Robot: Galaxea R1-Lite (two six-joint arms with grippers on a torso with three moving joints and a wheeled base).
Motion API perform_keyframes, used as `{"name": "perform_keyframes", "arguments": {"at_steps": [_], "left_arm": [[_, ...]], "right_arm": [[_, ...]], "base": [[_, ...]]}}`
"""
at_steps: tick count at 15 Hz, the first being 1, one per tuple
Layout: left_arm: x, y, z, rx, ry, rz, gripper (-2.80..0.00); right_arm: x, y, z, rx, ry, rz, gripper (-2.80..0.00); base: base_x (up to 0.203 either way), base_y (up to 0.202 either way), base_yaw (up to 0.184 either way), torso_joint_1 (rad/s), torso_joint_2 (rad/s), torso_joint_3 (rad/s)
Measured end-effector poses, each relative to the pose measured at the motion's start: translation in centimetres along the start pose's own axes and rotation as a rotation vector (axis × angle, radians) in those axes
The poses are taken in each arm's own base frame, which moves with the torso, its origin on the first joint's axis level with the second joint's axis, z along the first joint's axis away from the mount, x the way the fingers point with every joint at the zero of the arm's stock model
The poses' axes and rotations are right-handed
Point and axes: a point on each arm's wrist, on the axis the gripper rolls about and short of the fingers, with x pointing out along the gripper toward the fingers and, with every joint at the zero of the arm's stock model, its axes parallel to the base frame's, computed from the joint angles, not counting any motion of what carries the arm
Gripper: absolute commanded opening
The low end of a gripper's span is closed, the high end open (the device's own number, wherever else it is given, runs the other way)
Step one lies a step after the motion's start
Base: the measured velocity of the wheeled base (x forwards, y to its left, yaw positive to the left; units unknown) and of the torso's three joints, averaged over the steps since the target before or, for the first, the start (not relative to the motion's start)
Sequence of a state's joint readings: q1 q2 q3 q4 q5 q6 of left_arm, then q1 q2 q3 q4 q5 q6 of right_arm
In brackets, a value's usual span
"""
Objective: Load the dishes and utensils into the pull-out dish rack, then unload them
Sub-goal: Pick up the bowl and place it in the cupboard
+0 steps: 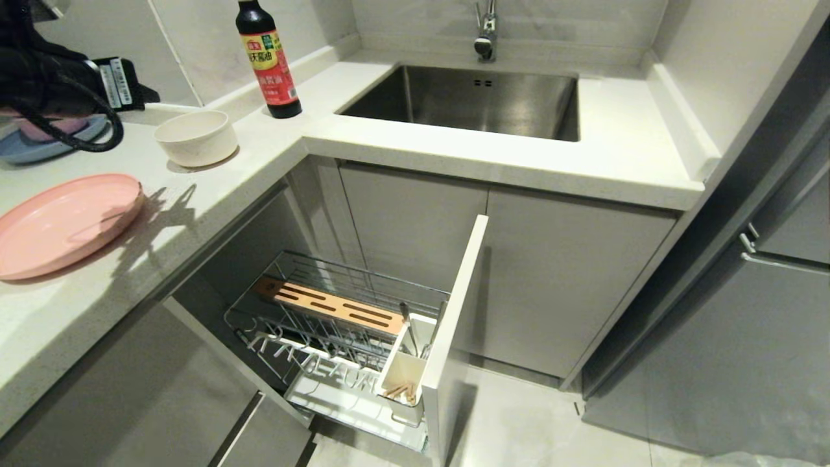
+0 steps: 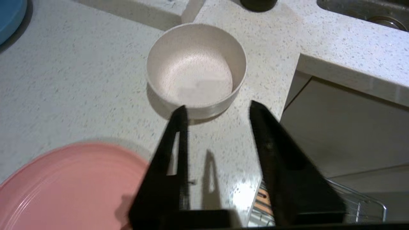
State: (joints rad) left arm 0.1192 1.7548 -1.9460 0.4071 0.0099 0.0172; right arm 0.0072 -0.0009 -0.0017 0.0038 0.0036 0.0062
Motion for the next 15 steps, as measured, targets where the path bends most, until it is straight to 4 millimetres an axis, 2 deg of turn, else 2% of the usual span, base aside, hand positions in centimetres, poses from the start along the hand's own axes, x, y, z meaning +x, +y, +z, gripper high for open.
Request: {"name": "perform_keyframes", "arguments": {"at_steps": [5,9,15], "left_arm": [[2.7,-0.9,-1.4,0.006,0.053,-0.02,0.0],[4.7,-1.2,-1.6,0.008,0.004,-0.024,0.0],[6.8,-1.3,-2.7,0.035,0.02,-0.025,0.0]], "right_arm": [[0.0,0.0,0.0,0.0,0.001,0.0,-2.8],[0.0,0.0,0.0,0.0,0.0,0.0,-2.8],[0.0,0.0,0.0,0.0,0.001,0.0,-2.8]], "base": [[0.0,0.0,0.0,0.0,0.0,0.0],[0.0,0.0,0.0,0.0,0.0,0.0],[0.0,0.0,0.0,0.0,0.0,0.0]]}}
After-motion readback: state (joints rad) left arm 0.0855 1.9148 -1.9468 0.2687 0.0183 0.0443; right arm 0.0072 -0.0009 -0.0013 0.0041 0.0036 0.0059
